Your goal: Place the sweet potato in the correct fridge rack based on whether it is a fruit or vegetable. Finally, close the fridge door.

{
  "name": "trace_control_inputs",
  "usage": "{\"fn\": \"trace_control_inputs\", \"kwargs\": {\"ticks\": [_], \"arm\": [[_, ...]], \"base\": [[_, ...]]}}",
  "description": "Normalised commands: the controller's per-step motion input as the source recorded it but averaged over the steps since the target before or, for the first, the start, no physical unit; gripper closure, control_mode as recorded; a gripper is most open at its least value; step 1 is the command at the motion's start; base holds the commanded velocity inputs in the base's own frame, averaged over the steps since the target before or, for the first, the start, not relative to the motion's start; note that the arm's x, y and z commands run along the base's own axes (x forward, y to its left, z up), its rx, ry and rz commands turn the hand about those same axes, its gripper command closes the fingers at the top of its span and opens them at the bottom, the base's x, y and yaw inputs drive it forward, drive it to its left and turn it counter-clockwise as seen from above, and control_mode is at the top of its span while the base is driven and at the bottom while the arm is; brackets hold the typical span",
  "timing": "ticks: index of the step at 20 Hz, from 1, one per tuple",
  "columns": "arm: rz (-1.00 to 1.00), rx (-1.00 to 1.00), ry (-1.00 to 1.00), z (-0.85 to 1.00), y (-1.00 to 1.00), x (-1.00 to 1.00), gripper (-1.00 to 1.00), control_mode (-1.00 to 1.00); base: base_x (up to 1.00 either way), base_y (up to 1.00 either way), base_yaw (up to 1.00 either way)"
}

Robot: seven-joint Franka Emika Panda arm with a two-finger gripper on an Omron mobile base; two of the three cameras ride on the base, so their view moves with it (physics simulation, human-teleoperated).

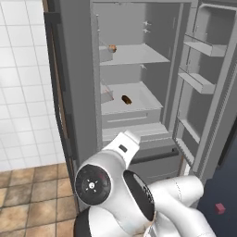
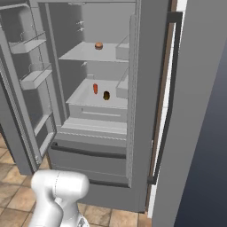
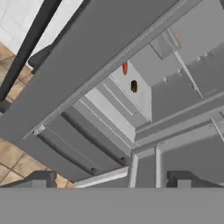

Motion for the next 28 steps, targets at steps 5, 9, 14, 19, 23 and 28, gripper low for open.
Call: {"fn": "trace_control_inputs", "kwargs": {"ticks": [5,9,14,19,23,28], "arm": [[0.08,-0.20,0.01,-0.05,1.00,0.42,-1.00,-1.00],[0.09,-0.21,0.00,-0.15,1.00,0.55,-1.00,-1.00],[0.05,-0.16,0.13,-0.21,1.00,0.90,-1.00,-1.00],[0.05,-0.18,0.15,-0.25,0.99,1.00,-1.00,-1.00],[0.01,-0.19,0.09,-0.20,0.72,0.89,-1.00,-1.00],[0.00,-0.14,0.08,-0.17,-0.04,0.60,-1.00,-1.00]], "base": [[0.00,0.00,0.00],[0.00,0.00,0.00],[0.00,0.00,0.00],[0.00,0.00,0.00],[0.00,0.00,0.00],[0.00,0.00,0.00]]}}
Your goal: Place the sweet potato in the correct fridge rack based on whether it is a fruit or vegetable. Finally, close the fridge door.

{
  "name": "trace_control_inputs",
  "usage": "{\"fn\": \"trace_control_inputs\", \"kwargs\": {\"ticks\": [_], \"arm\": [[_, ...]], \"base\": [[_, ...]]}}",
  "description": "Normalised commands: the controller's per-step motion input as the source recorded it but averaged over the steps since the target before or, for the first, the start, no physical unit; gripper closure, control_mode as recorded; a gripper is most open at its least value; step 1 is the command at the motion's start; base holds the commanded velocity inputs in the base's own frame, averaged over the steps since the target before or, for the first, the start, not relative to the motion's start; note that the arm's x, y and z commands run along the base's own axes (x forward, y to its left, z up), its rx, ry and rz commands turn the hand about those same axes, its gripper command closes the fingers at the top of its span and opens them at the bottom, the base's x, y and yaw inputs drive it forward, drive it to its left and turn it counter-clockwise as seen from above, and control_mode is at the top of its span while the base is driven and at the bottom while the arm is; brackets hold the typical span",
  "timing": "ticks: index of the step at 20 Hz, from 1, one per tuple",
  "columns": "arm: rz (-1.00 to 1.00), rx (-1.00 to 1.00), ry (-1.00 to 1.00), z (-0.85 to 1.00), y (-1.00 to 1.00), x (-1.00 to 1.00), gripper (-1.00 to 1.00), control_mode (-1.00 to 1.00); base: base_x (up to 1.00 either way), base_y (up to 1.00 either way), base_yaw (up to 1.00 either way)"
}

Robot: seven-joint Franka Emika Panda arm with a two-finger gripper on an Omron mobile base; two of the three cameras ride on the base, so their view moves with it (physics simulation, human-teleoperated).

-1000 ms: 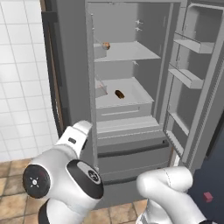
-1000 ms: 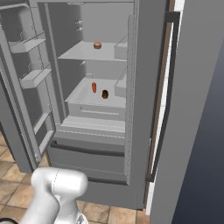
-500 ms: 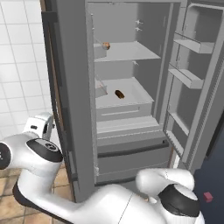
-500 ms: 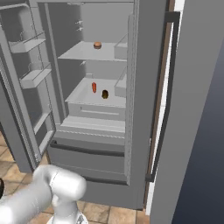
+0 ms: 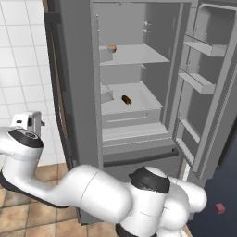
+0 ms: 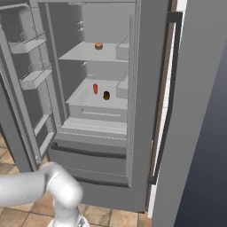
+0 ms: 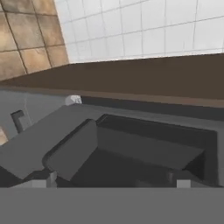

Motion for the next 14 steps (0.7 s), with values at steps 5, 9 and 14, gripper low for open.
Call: {"fn": "trace_control_inputs", "kwargs": {"ticks": [5,9,14], "arm": [[-0.01,-0.08,0.13,-0.10,-0.49,0.43,-1.00,-1.00],[0.00,-0.02,0.07,-0.01,-0.89,0.06,-1.00,-1.00],[0.00,0.00,0.01,0.00,-1.00,-0.01,-1.00,-1.00]], "base": [[0.00,0.00,0.00],[0.00,0.00,0.00],[0.00,0.00,0.00]]}}
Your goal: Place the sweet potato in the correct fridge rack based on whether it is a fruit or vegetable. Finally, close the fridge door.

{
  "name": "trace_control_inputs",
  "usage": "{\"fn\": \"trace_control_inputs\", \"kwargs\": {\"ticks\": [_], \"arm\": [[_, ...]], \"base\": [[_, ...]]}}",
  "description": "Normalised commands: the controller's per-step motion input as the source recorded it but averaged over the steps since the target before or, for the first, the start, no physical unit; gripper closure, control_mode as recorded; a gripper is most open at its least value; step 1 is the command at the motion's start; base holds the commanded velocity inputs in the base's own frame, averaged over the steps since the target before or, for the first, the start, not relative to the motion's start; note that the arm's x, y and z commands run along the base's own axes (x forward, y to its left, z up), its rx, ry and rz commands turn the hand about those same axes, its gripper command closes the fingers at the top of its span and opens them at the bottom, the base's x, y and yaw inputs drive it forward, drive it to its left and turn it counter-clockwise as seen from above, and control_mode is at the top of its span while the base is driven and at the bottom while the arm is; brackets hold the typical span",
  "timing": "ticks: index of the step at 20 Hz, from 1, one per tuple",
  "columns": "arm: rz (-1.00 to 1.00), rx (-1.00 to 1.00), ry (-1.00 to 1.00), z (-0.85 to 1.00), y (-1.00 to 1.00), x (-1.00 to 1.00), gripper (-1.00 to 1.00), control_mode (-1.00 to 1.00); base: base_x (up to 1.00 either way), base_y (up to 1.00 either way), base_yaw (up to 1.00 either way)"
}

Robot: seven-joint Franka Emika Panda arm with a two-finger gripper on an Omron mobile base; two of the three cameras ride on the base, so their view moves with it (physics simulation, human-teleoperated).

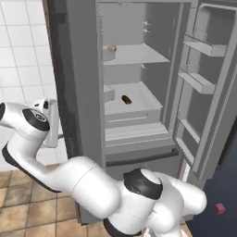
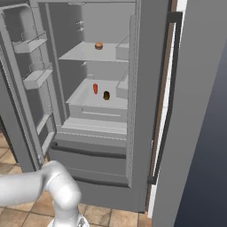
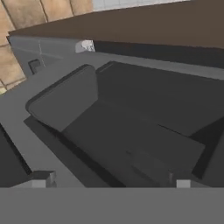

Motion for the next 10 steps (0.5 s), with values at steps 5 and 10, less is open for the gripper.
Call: {"fn": "trace_control_inputs", "kwargs": {"ticks": [5,10], "arm": [[0.00,0.00,0.00,-0.01,-1.00,-0.01,-1.00,-1.00],[0.00,0.00,0.01,0.00,-0.98,0.24,-1.00,-1.00]], "base": [[0.00,0.00,0.00],[0.00,0.00,0.00]]}}
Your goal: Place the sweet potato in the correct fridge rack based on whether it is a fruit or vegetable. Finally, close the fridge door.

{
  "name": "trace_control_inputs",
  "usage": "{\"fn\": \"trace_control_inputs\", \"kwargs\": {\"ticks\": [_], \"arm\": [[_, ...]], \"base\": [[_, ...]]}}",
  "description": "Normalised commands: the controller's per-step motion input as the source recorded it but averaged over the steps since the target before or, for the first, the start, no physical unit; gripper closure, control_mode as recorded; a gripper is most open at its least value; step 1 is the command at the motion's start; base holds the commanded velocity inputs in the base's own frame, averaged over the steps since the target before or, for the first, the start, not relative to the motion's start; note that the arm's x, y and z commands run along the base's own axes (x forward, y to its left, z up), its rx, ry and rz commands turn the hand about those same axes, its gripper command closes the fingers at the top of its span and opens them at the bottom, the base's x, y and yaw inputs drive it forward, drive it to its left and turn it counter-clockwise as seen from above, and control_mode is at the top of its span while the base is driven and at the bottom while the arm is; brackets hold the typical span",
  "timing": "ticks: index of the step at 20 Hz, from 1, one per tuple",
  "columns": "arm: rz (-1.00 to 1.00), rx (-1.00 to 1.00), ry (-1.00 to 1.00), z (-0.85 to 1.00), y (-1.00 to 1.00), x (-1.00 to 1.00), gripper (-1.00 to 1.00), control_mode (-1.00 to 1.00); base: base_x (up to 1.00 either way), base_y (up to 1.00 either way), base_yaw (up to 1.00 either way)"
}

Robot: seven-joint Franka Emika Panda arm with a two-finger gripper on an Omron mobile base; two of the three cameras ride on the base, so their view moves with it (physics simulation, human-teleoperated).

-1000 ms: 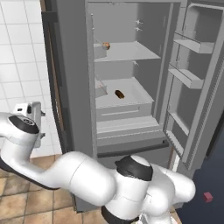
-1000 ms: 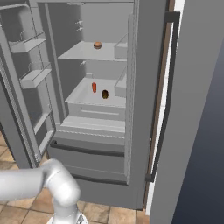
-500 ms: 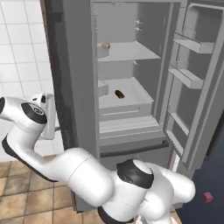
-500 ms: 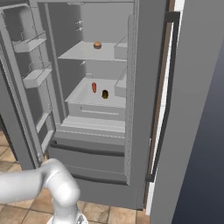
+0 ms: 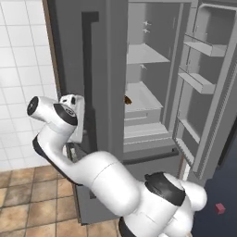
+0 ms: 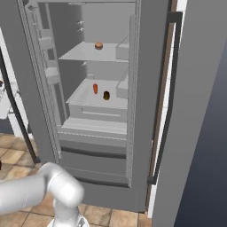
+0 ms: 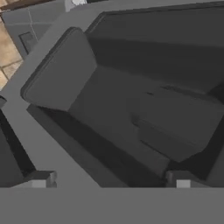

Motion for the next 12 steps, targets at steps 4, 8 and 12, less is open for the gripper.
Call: {"fn": "trace_control_inputs", "kwargs": {"ticks": [4,8,12], "arm": [[0.00,0.00,0.03,0.00,-0.78,0.58,-1.00,-1.00],[0.00,0.00,0.00,0.00,-0.46,0.76,-1.00,-1.00],[0.00,0.00,0.00,0.14,-0.39,0.44,-1.00,-1.00]], "base": [[0.00,0.00,0.00],[0.00,0.00,0.00],[0.00,0.00,0.00]]}}
